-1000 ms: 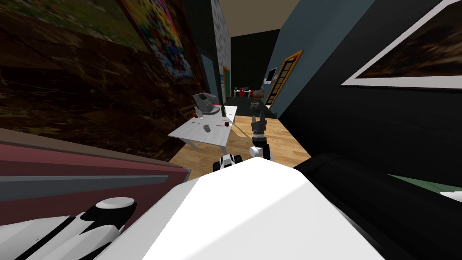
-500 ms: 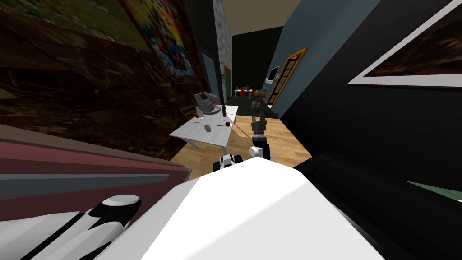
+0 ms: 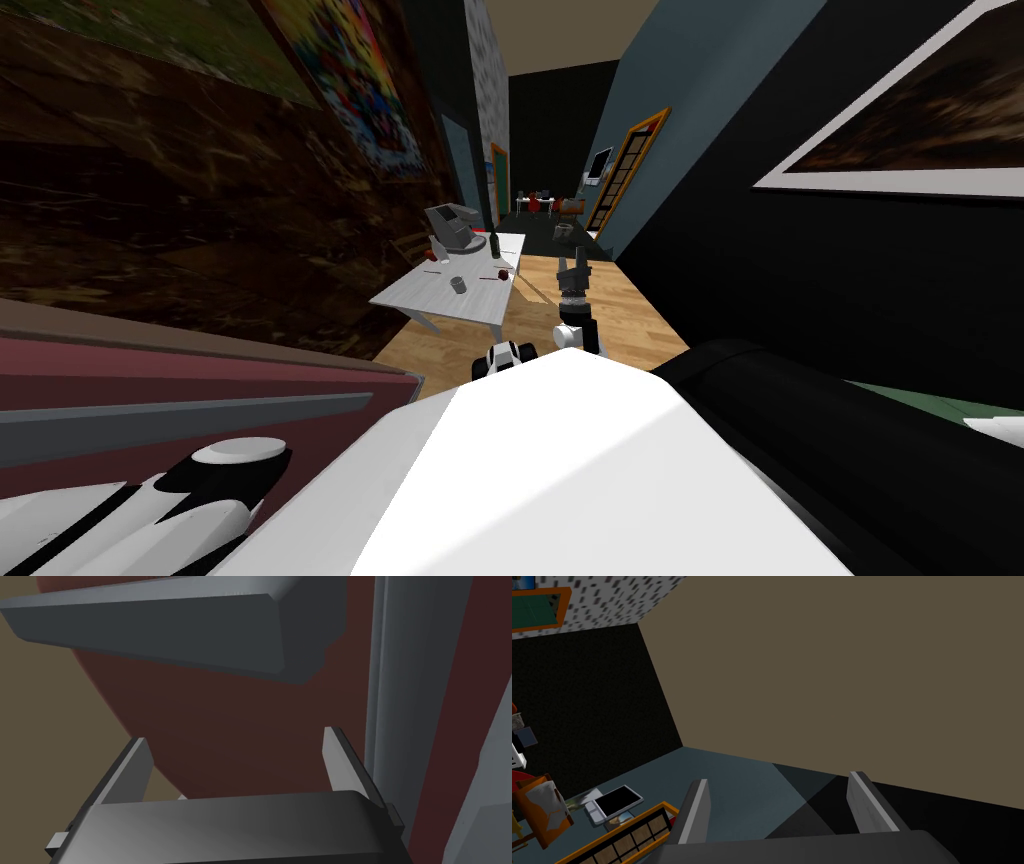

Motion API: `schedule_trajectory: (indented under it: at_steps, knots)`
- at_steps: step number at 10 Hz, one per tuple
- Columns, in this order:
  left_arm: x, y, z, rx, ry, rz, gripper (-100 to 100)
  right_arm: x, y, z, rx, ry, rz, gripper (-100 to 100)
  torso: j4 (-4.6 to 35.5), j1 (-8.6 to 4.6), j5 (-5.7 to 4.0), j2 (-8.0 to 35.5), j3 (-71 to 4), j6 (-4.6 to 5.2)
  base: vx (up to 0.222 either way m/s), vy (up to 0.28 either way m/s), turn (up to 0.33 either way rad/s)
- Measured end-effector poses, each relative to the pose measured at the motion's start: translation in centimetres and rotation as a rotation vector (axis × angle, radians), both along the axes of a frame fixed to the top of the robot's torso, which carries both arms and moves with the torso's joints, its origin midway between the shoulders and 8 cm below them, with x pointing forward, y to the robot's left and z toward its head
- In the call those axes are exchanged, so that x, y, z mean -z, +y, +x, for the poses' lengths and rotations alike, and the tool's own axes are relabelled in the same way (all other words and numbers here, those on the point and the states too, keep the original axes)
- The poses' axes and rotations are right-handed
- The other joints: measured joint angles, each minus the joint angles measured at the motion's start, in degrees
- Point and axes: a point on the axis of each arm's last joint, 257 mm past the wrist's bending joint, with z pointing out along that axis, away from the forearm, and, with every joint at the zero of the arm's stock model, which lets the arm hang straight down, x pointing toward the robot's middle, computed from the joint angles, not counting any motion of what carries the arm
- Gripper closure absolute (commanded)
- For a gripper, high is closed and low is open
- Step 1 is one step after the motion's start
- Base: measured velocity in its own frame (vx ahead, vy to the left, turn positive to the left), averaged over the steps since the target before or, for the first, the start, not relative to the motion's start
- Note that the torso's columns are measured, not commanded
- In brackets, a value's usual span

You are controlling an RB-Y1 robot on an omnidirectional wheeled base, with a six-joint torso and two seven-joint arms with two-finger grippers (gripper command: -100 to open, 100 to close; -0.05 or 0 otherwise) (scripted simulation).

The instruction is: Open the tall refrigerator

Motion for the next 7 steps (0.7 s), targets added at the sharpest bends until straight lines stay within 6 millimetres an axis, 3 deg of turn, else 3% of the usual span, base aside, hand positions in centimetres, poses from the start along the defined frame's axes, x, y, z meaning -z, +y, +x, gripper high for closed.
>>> schedule_trajectory:
  at_steps: [2, 3, 7]
  knots:
    - [-1.5, -0.3, -0.1, -0.010, 0.001, 0.005, -100, 0.0, 0.0, 0.0, 0.000, 0.000, 0.000, 0, 0.2, -0.25, -0.11, 0.3, 0.3, -0.15, 0.005, 0.033, -0.032]
    - [-1.6, -0.3, -0.2, -0.011, 0.000, 0.006, 100, 0.0, 0.0, 0.0, 0.000, 0.000, 0.000, 0, 0.2, -0.29, -0.09, 0.4, 0.3, -0.18, 0.005, -0.024, 0.068]
    - [0.5, 0.1, 0.1, 0.007, -0.005, 0.001, 100, 0.0, 0.0, 0.0, 0.000, 0.000, 0.000, 0, -0.1, 0.01, 0.34, 0.1, 0.3, -0.05, 0.005, -0.035, 0.044]
